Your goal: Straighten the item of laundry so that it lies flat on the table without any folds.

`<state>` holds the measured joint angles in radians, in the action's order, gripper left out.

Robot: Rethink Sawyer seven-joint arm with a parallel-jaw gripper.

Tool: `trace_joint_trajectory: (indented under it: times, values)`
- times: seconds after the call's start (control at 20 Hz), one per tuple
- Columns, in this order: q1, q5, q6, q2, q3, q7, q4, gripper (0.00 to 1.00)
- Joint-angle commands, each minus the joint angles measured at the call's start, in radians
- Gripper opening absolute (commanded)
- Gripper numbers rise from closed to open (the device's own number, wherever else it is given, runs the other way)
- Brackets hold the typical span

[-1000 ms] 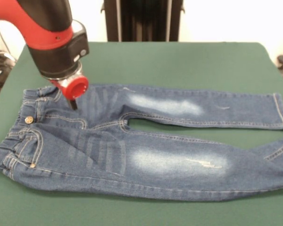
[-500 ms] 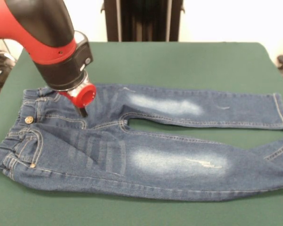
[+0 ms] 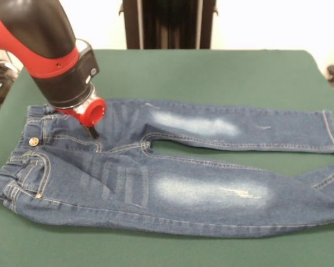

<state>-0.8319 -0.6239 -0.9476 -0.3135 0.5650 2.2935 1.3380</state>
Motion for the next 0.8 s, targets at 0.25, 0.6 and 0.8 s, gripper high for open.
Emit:
trace_joint_trajectory:
  times: [0.25, 0.6, 0.8]
  values:
    - [-0.006, -0.118, 0.193, 0.103, 0.022, -0.289, 0.098, 0.0]
    - [0.014, -0.152, 0.138, 0.12, -0.019, -0.306, 0.095, 0.0]
    - [-0.008, -0.163, 0.164, 0.152, -0.004, -0.354, 0.089, 0.0]
